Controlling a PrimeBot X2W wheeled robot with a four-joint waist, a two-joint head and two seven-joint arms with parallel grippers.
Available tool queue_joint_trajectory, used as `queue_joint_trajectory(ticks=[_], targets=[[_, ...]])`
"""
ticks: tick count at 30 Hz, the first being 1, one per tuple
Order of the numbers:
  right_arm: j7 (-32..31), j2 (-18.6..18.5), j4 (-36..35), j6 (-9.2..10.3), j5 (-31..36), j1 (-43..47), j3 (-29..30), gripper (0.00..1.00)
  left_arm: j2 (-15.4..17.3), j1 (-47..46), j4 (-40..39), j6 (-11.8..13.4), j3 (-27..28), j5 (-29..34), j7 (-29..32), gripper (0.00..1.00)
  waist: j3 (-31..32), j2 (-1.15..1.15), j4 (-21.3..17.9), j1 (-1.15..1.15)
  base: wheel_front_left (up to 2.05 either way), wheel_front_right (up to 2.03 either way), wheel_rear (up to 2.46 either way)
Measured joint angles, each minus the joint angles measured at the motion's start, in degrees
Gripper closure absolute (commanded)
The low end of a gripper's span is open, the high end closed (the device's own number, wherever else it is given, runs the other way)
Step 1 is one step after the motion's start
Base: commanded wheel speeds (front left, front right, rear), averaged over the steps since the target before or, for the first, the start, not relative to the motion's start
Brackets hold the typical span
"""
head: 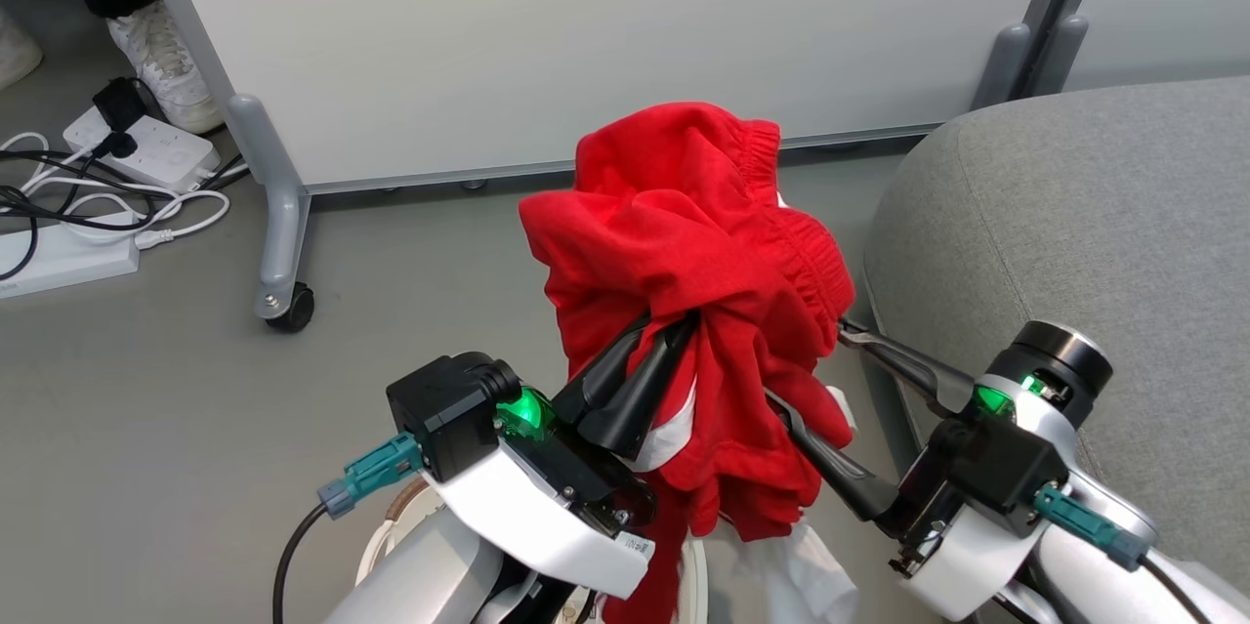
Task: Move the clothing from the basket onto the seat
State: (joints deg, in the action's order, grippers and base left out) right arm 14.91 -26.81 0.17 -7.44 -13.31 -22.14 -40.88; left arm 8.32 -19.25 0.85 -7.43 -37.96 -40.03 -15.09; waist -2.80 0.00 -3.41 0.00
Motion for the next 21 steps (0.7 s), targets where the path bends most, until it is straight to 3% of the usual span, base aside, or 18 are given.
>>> queue_joint_trajectory(ticks=[21], targets=[[0.0, 0.3, 6.0, 0.00, 3.3, -6.7, -10.2, 0.00, 1.7, -3.4, 1.4, 0.0, -8.7, -3.0, 0.0, 1.00, 0.3, 0.00, 1.1, 0.00, 0.00, 0.00, 0.00]])
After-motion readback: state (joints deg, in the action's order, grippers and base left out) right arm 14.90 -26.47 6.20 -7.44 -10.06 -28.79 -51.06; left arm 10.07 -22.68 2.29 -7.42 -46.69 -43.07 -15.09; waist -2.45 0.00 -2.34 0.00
